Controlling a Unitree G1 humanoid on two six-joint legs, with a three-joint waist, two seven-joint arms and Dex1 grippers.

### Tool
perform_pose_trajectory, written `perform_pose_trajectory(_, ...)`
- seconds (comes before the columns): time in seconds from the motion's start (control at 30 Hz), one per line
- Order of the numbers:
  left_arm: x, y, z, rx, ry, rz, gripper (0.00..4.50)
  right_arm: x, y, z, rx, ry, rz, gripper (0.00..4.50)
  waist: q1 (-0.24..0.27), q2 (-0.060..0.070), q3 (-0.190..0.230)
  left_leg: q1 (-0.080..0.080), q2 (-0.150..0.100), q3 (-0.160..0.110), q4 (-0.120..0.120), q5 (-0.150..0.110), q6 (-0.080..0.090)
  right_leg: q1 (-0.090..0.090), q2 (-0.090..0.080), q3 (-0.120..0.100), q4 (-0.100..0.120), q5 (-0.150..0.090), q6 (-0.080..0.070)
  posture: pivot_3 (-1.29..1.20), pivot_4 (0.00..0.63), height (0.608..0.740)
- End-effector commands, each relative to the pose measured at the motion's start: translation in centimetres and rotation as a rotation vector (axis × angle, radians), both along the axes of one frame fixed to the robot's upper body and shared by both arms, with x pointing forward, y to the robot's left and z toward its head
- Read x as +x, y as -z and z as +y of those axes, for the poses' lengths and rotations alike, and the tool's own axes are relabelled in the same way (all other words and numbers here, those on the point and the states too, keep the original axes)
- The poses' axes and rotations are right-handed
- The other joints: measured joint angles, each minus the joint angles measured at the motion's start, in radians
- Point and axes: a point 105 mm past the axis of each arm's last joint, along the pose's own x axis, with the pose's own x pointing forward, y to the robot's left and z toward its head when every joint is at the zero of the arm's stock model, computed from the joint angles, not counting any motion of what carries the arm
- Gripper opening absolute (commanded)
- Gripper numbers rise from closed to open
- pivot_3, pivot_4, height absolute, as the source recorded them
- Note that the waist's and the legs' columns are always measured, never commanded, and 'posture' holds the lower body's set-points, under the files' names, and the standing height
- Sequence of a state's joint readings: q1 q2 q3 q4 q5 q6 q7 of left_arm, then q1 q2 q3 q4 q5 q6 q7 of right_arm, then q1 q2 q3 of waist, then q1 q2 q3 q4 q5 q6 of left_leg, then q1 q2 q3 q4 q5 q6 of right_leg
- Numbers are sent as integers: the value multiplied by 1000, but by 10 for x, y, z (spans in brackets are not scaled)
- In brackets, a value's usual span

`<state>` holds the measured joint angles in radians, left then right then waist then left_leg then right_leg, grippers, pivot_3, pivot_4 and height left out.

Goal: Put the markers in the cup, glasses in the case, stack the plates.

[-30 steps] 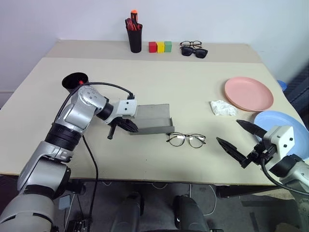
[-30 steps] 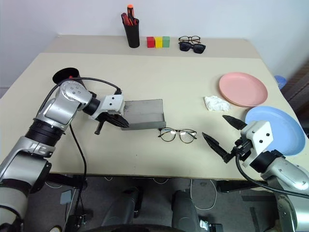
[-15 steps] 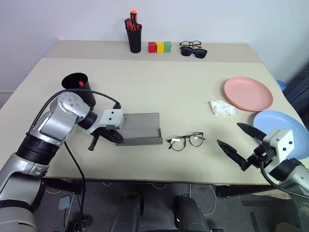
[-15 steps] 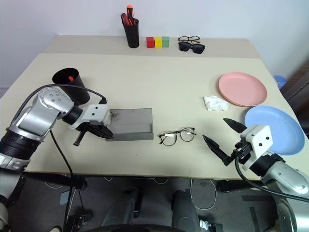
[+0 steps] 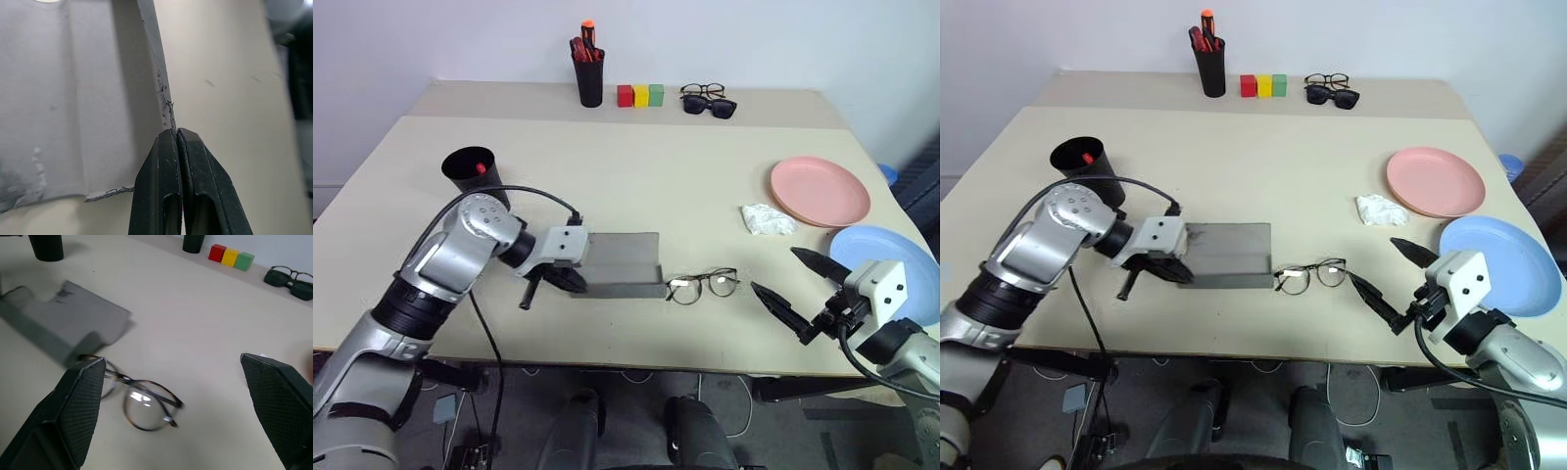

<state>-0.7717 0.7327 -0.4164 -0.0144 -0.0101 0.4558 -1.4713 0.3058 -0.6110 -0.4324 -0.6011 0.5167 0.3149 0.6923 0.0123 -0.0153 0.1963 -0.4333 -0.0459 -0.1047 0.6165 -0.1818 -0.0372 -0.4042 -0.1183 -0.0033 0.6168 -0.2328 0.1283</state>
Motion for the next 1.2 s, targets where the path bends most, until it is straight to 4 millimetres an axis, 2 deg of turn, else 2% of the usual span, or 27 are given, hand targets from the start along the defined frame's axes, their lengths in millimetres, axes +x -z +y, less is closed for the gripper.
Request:
perform_pose_trajectory(0.03,11,-10,-15,-11,-4,-64,59,-4,-12,4,-14,-8,-53,4500,-1,0,0,0,0,0,0,0,0,0,0,0,0,0,0,0,150,740)
perform_pose_trajectory(0.17,17,-13,-37,-39,33,-82,59,-4,-13,4,-16,0,-54,4500,-2,0,0,0,-1,1,0,0,0,0,1,0,0,0,0,0,150,740)
perform_pose_trajectory(0.23,16,-14,-40,-40,51,-79,59,-4,-13,4,-17,0,-55,4500,-4,0,0,0,-1,1,0,0,0,0,1,0,1,0,0,0,150,740)
perform_pose_trajectory(0.4,13,-11,-22,4,62,-77,59,-5,-14,3,-20,3,-52,4500,-8,0,0,1,0,1,0,0,0,-1,1,0,1,0,0,0,150,740)
perform_pose_trajectory(0.57,11,-6,-15,25,54,-73,59,-9,-11,1,-25,5,-32,4500,-2,0,0,1,1,1,0,0,0,0,1,0,0,0,0,0,150,740)
perform_pose_trajectory(0.77,10,-7,-18,15,68,-72,59,-16,-9,-4,-45,12,-3,4500,0,0,0,1,1,1,0,0,0,0,1,0,0,0,0,0,150,740)
perform_pose_trajectory(1.03,9,-7,-20,10,75,-72,59,-42,-6,-16,-59,21,52,4500,0,0,0,1,2,1,0,0,0,0,1,0,0,0,0,0,150,740)
perform_pose_trajectory(1.2,10,-6,-20,7,77,-72,59,-52,-10,-15,-51,6,58,4500,-1,1,-1,1,2,1,0,0,0,0,1,0,0,0,0,0,150,740)
